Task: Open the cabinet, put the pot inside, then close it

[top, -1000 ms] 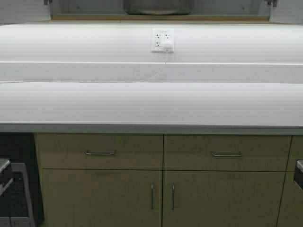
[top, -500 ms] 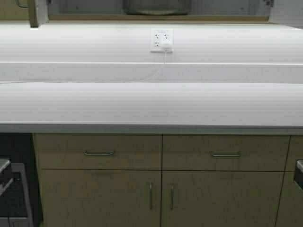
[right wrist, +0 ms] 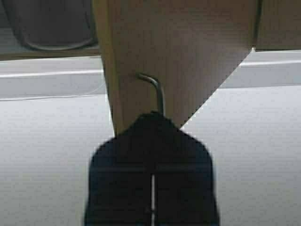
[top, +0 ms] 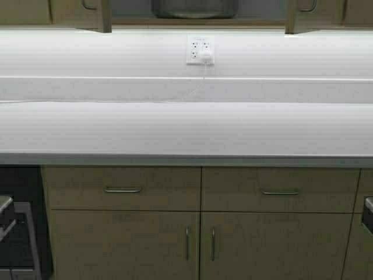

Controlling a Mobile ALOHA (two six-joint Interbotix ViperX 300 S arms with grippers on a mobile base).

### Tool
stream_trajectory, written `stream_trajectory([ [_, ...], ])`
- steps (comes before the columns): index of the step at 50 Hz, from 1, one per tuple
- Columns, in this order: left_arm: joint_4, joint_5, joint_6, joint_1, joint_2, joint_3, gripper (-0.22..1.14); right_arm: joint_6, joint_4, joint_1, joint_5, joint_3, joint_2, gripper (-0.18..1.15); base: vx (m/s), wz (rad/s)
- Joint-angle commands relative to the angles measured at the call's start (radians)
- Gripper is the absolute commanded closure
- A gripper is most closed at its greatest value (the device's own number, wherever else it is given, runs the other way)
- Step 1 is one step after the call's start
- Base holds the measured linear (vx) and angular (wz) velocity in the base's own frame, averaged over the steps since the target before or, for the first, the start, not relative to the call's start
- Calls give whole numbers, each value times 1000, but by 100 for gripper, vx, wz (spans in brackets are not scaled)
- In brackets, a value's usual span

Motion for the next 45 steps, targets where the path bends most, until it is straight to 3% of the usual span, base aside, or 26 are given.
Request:
stream_trajectory([
  [1,14,-31,2,-35,40,-49,87,0,3,20,15,17,-46,91,3,-1],
  [12,17,-48,0,-41,173,-169,87,-5,-2,20,52,52,-95,91,5,-1],
  [35,8,-46,-8,-184,451,-430,87,-3,3,20,54,63,-89,91,8,0],
  [45,9,-23,-3,-198,414,-373,87,-5,3,20,55,51,-78,91,7,1],
])
